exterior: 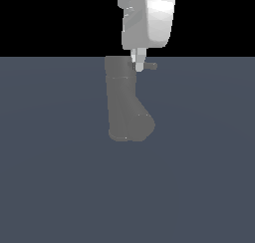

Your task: Turn on the faucet by rotating a designated handle.

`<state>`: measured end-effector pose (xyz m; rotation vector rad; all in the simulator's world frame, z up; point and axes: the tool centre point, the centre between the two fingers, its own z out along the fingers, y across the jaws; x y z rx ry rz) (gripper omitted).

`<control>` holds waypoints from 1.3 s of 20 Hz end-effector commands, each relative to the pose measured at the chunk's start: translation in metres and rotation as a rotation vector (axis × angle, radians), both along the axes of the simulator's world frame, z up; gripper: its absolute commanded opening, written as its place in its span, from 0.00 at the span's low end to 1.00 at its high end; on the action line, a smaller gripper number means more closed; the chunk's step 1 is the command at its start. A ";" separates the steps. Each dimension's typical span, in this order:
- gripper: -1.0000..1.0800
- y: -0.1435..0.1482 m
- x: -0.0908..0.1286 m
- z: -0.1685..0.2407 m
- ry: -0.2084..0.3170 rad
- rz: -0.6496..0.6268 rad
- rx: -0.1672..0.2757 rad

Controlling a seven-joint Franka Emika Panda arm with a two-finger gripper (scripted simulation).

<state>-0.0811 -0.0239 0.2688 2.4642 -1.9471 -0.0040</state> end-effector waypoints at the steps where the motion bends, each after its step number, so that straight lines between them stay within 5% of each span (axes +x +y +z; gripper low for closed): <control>1: 0.00 0.000 0.000 0.000 0.000 0.000 0.000; 26: 0.00 -0.067 0.071 0.000 -0.002 -0.044 -0.001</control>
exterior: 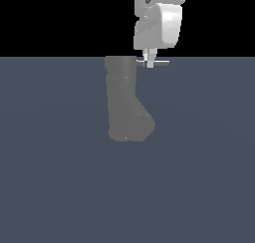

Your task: Turn on the faucet by rotating a designated handle.

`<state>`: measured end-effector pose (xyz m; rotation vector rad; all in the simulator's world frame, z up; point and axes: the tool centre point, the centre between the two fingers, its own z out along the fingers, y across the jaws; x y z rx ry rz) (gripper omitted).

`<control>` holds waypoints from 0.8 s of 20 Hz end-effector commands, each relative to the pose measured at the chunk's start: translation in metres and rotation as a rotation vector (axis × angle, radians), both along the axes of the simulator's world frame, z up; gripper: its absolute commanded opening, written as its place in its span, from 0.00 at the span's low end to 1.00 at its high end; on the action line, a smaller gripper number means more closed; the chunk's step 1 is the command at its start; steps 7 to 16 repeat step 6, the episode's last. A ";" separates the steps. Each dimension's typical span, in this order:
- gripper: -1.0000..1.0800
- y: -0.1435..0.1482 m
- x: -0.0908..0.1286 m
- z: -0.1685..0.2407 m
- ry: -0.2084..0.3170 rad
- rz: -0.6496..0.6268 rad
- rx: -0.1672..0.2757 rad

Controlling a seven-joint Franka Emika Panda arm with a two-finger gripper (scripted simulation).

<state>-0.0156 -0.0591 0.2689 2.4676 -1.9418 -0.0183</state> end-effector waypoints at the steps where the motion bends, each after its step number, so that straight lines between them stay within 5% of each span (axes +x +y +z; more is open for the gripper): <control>1: 0.00 -0.034 0.008 0.000 -0.010 -0.050 -0.006; 16: 0.00 -0.044 0.018 0.000 -0.010 -0.057 -0.006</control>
